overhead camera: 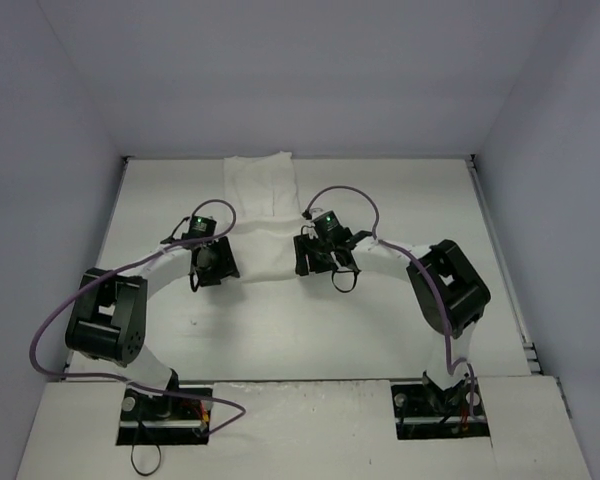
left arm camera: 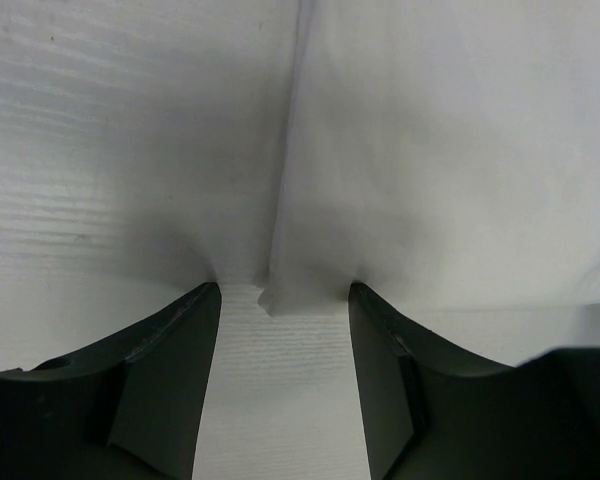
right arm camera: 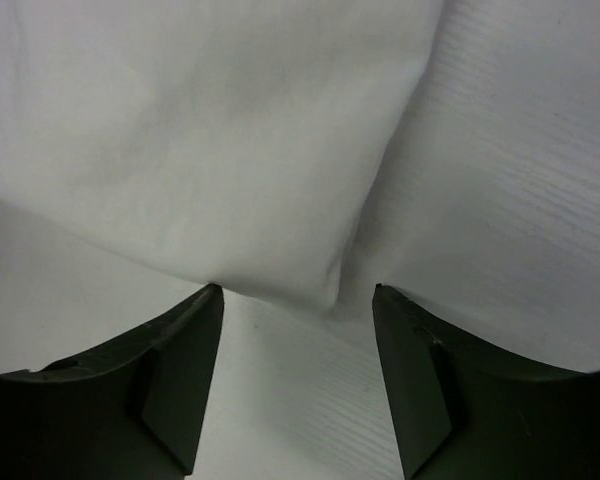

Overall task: Fold and stack the t-shirts
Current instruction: Grab one side of the 2/3 rectangular tshirt with both arms

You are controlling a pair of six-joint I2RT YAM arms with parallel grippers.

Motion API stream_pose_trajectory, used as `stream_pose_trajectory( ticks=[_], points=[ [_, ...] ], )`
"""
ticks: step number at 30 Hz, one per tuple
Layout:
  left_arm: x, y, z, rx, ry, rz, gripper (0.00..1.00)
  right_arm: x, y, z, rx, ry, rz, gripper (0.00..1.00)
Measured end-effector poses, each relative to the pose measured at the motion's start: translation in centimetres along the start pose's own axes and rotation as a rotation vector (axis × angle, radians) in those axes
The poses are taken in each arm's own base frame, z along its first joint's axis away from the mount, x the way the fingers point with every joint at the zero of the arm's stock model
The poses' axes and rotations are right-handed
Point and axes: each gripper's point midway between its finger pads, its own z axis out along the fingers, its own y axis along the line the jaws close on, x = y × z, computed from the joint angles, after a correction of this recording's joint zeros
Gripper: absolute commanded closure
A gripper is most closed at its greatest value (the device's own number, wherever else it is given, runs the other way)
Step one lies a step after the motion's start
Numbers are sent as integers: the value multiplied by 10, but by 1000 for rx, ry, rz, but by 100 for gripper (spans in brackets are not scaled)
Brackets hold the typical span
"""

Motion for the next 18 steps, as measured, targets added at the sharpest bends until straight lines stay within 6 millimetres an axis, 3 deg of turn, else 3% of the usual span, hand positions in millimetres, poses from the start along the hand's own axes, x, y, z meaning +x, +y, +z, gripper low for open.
stream_pose_trajectory(
  ticks=[4,9,12,14,18],
  points=[
    [-10,-2,4,18,-6,-13,55,-6,3,7,-9,-22,-6,56],
    [-15,-6,9,38,-15,-2,81,-9,3,11,-13,-42,-4,70],
    [-12,-7,12,51,-12,-2,99,-7,2,13,-15,-52,-1,92],
    [-8,-9,13,63,-9,-1,100,-5,1,14,-15,-58,4,99],
    [1,-14,11,96,-3,2,100,-2,0,12,-19,-80,11,100]
  ],
)
